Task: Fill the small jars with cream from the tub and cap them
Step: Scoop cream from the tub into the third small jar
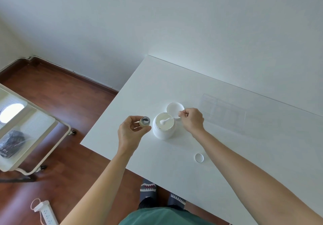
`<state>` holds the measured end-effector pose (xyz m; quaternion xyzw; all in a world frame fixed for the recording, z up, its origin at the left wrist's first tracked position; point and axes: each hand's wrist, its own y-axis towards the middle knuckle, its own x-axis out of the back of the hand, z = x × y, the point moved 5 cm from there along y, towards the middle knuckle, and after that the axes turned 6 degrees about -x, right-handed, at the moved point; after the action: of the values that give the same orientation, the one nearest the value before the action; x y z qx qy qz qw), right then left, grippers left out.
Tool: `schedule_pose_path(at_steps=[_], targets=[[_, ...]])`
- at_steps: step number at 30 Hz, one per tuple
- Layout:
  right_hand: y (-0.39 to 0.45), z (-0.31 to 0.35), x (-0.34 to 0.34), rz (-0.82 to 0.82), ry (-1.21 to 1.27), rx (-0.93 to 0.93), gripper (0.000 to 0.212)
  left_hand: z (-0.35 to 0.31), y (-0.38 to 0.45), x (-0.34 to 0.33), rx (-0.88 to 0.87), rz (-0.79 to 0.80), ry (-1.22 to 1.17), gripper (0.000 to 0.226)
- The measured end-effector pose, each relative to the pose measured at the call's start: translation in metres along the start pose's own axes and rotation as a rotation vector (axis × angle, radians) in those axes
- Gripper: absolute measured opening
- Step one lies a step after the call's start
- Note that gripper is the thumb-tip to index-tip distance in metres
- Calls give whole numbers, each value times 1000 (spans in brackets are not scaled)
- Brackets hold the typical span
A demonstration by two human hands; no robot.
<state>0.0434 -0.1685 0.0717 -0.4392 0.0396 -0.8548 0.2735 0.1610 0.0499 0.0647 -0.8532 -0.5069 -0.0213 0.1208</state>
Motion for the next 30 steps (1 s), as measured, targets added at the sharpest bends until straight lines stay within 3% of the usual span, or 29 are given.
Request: schedule_pose_path(at_steps=[8,14,21,30], targets=[[-5,5,34,1,211,-13,26,-11,3,-19,-39,40,108,33],[-14,26,55,5,237,29,25,-22,6,-39,-81,69,175,33],[-21,46,63,-65,-10,127,30,-33,5,-53,-131,88,206,33],[-41,73,55,-267,-309,433,28,-38,4,-55,-135,59,207,31]])
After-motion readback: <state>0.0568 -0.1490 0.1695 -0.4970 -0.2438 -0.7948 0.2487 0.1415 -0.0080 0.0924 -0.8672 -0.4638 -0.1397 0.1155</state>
